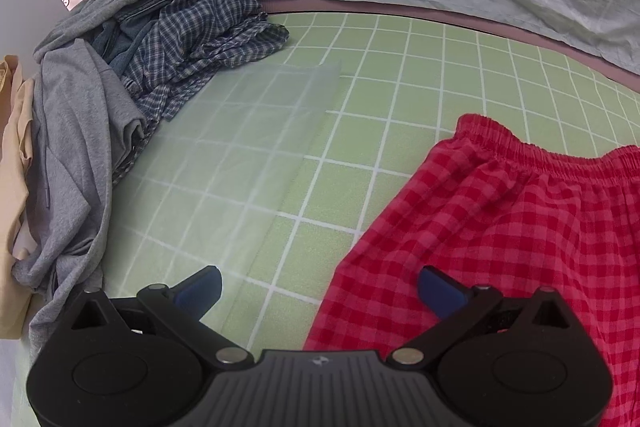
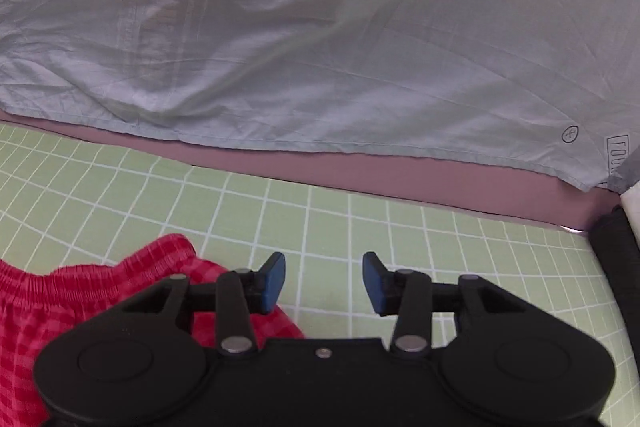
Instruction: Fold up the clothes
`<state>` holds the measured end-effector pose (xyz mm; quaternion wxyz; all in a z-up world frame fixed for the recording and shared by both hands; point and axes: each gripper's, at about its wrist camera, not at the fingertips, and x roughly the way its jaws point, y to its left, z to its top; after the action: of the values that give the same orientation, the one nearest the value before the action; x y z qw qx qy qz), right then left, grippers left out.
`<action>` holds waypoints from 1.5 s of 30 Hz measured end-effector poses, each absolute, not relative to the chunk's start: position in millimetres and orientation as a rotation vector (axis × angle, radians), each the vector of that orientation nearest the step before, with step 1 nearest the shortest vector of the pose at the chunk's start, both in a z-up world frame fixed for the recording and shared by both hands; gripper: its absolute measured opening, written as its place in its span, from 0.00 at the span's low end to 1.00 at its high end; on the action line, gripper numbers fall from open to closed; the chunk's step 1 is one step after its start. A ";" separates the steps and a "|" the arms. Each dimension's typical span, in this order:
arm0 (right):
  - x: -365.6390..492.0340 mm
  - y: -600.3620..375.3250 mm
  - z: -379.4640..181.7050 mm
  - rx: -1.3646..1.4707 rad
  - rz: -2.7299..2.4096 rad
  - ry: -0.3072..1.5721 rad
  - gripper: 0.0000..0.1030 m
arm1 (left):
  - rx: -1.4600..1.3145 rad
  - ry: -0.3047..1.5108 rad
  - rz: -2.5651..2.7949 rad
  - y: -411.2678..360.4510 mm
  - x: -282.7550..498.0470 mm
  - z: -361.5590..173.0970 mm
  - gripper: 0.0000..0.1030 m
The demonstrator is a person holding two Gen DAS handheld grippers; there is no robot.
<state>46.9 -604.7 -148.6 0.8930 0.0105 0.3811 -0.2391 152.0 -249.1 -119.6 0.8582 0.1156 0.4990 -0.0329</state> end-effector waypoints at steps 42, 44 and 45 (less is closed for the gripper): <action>-308.9 -547.8 -156.5 0.606 -0.791 0.873 0.04 | 0.108 1.188 -0.220 -131.1 -20.9 -115.5 0.51; -313.3 -539.2 -155.0 0.600 -0.822 0.898 0.14 | 0.115 1.186 -0.236 -130.3 -21.4 -116.6 0.50; -314.6 -534.7 -152.7 0.591 -0.840 0.910 0.24 | 0.117 1.182 -0.243 -129.5 -21.6 -116.7 0.49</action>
<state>-314.6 -534.7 -152.7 0.7738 0.2727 0.4202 -0.3878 -21.6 -129.5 -116.7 0.8218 0.0548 0.5554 -0.1144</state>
